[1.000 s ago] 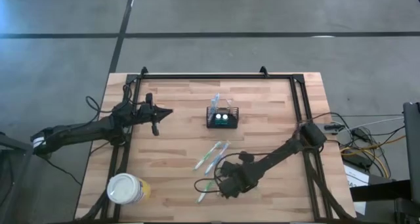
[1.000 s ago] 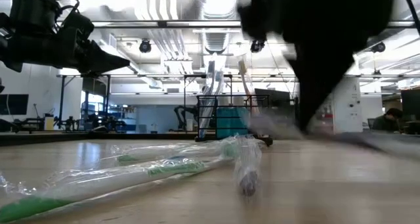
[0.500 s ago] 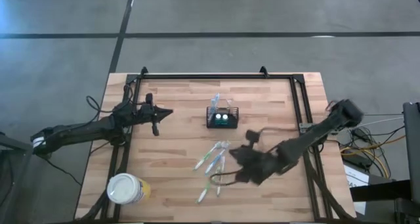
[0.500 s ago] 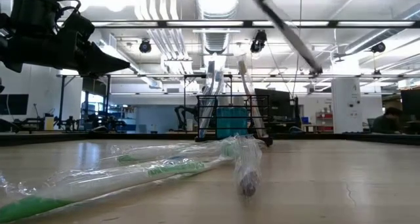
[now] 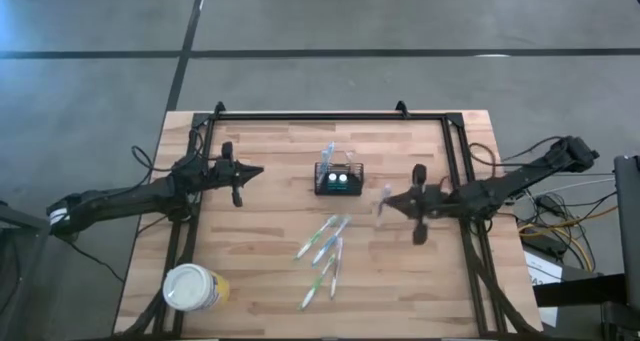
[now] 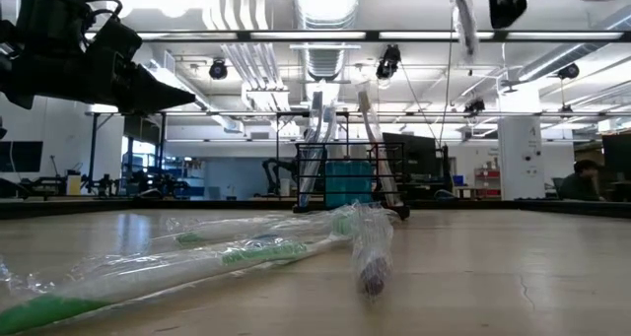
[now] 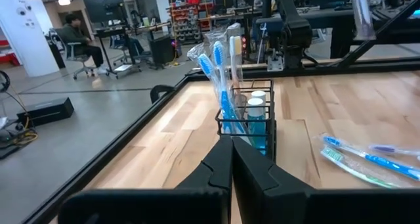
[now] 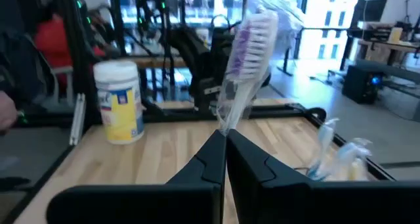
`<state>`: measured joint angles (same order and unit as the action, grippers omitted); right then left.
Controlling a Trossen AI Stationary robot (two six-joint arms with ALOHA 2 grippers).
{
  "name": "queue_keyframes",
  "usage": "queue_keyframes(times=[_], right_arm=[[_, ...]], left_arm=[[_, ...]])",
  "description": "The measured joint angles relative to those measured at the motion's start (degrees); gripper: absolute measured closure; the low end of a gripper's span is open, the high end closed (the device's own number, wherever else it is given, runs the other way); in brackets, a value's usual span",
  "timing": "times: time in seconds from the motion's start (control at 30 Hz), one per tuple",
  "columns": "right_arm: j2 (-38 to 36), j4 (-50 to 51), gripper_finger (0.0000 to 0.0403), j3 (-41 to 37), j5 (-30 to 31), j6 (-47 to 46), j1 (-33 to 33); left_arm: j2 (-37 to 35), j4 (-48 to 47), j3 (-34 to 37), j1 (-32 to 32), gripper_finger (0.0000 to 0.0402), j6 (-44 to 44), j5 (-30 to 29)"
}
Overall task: Pick & Place toothbrushing station
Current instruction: Put the right purple toothbrush into the wire organizer
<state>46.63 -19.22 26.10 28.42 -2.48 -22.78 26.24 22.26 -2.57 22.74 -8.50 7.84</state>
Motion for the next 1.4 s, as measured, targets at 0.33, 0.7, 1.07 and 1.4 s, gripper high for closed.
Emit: queue_keyframes(times=[0.33, 0.7, 1.07, 1.4], right_arm=[[-16.2, -3.7, 0.0394, -12.5, -6.5, 3.2, 4.8], [-21.3, -11.6, 0.0394, -22.4, -7.7, 5.1, 4.7], [-23.0, -15.9, 0.0394, -25.6, -7.4, 5.0, 4.7], [-13.1, -2.5, 0.0395, -6.4, -3.8, 9.8, 9.1]], left_arm=[[0.0, 0.0, 0.0, 0.0, 0.0394, -2.4, 0.0], [0.0, 0.0, 0.0, 0.0, 0.0394, -3.5, 0.0], [0.0, 0.0, 0.0, 0.0, 0.0394, -3.7, 0.0], [0.1, 0.0, 0.0, 0.0, 0.0394, -3.7, 0.0]])
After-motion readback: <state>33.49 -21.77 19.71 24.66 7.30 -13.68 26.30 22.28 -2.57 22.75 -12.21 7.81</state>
